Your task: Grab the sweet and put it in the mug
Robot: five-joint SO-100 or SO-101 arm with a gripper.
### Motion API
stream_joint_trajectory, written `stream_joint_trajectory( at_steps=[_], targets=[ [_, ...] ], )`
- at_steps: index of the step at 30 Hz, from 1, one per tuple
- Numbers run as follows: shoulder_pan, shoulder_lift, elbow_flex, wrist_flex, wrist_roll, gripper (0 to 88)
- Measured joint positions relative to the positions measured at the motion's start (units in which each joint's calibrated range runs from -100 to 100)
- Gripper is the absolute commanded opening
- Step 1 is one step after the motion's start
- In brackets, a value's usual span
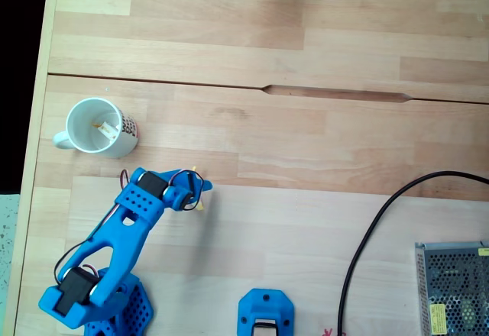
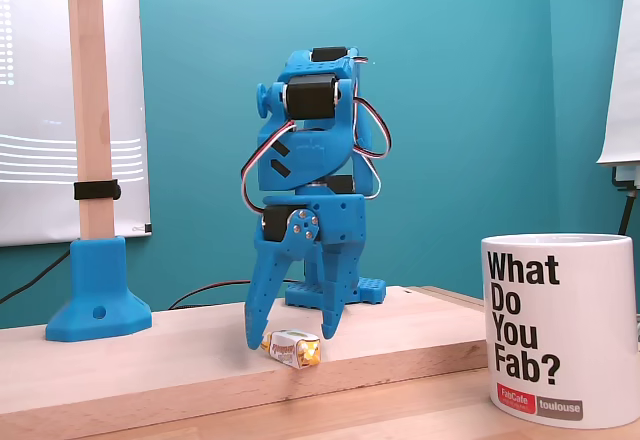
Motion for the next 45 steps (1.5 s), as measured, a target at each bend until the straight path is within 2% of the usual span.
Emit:
stream_joint_trajectory(
  at_steps=[38,41,45],
  targets=[
    [0.0,5.5,-2.2,-0.1,0.0,28.9],
    [0.0,5.5,-2.2,-0.1,0.0,26.7],
    [0.0,5.5,-2.2,-0.1,0.0,19.4]
  ],
)
